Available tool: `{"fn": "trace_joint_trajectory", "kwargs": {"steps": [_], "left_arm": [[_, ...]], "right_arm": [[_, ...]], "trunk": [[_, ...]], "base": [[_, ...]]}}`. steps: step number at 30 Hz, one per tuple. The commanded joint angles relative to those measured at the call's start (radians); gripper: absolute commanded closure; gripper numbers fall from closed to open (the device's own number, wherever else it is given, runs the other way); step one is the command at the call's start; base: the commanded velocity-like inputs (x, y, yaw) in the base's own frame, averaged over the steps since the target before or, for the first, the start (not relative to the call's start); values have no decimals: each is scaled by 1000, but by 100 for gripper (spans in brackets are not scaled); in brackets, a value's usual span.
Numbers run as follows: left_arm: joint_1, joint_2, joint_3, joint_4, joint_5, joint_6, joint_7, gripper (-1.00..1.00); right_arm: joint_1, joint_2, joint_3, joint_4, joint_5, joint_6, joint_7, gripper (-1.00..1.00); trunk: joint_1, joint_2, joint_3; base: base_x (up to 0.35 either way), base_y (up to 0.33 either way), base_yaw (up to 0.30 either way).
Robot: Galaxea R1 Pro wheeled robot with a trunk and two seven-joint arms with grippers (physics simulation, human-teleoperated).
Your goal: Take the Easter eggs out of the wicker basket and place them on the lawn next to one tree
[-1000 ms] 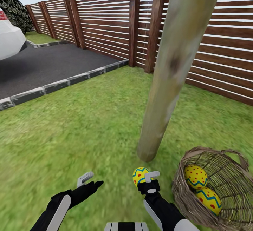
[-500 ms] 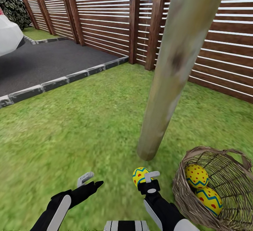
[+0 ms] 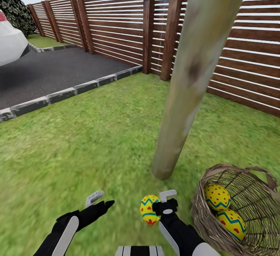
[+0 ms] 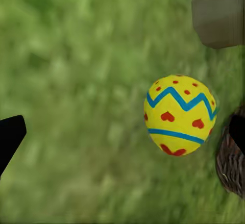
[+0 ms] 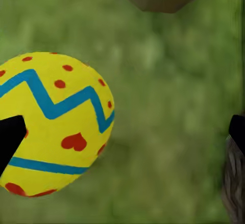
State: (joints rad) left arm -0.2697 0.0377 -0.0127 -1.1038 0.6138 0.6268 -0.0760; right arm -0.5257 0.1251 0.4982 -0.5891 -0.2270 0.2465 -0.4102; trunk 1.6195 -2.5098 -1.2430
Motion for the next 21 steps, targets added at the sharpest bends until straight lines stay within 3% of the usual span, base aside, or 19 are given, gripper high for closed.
{"fn": "trace_joint_trajectory", "kwargs": {"steps": [1, 3, 5, 8, 9, 11, 14, 21], "left_arm": [[0, 0, -1, -1, 0, -6, 2, -100], [0, -4, -2, 1, -5, -44, 12, -100], [0, -20, -2, 12, -25, -94, 62, -100], [0, -64, -8, 40, -59, -202, 231, -100], [0, -70, -17, 57, -62, -231, 259, -100], [0, -78, -76, 88, -66, -295, 306, -100], [0, -80, -116, 97, -68, -322, 321, -100], [0, -81, -127, 107, -80, -353, 325, -100]], "right_arm": [[-1, -1, 7, -1, -8, 5, -9, -100], [-1, -1, 7, -1, -8, 5, -9, -100], [-1, -1, 7, -1, -8, 5, -9, -100], [-1, -1, 7, 10, -8, 3, -7, -100], [-1, 0, 7, 15, -9, -2, -7, -100], [-1, 0, 8, 24, -9, -47, -7, -100], [-1, 1, 8, 42, -9, -77, -7, -100], [-2, 8, 12, 95, -10, -127, -7, -100]], "trunk": [[-1, 0, 3], [-2, 0, 11], [-2, 1, 19], [-4, 2, 30], [-4, 2, 34], [-5, 2, 42], [-6, 3, 53], [-10, 5, 81]], "base": [[0, 0, 0], [0, 0, 0], [0, 0, 0], [-132, 0, 0], [-274, 0, 0], [-313, 0, 0], [-332, 0, 0], [-288, 0, 0]]}}
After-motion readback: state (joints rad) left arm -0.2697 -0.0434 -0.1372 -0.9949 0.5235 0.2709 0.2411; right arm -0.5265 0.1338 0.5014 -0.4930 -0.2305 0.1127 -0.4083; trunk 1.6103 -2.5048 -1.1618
